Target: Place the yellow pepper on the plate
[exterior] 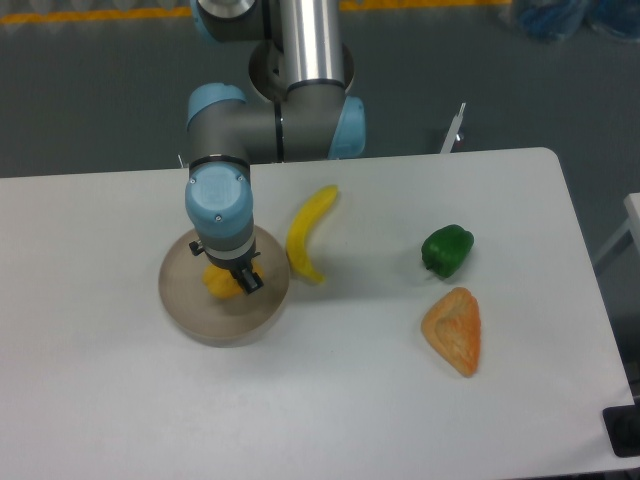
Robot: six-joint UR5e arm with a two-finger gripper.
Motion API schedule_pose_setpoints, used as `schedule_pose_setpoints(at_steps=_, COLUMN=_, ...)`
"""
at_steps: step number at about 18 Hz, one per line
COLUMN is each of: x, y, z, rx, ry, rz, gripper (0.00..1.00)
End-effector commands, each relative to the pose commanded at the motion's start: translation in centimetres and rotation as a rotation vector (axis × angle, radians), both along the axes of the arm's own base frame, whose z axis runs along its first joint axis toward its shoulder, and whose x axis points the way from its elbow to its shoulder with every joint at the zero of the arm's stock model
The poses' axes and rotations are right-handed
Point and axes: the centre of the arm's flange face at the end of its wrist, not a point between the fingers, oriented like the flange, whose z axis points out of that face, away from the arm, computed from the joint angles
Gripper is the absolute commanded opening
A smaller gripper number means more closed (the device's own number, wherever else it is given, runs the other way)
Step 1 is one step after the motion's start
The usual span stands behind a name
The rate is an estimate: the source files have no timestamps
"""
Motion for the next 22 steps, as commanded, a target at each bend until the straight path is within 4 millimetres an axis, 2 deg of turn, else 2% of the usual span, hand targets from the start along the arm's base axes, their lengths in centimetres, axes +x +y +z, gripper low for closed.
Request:
schedule_pose_setpoints(at_steps=1, x=-0.2, y=0.2, z=0.3, rx=0.010, ry=0.014, rz=0.000, gripper=1.00)
schedule_pose_setpoints(at_steps=3, x=-0.7, y=0.9, z=2.2, rx=0.051, ry=0.027, rz=0.003, gripper=1.00)
schedule_pose_setpoints(at_steps=4, x=-1.9, y=1.3, z=3.5, rx=0.074, ry=0.037, rz=0.019, gripper=1.00)
schedule_pose_setpoints(at_steps=7, x=-6.0, y=1.4, z=5.4, rx=0.109, ry=0.048, rz=0.071, gripper=1.00)
schedule_pose_setpoints(at_steps=9, x=-9.8, y=0.6, z=7.1, rx=0.144, ry=0.061, rz=0.132, gripper=1.00)
schedule_pose_setpoints(at_steps=10, x=-12.0, y=0.3, z=8.7, rx=0.173, ry=0.075, rz=0.141, gripper=1.00)
schedule_pose_setpoints(at_steps=12, x=-16.4, y=-0.4, z=10.2, rx=0.199, ry=0.085, rz=0.117, gripper=1.00)
schedule_pose_setpoints(at_steps=17, x=-24.7, y=-3.5, z=10.9, rx=0.206, ry=0.099, rz=0.119, gripper=1.00)
schedule_pose_setpoints(at_steps=19, x=-27.3, y=-4.8, z=10.9, rx=0.207, ry=0.102, rz=0.108, gripper=1.00)
schedule_pose_setpoints(at_steps=22, x=-29.5, y=-6.1, z=10.9, rx=0.208, ry=0.104, rz=0.083, gripper=1.00)
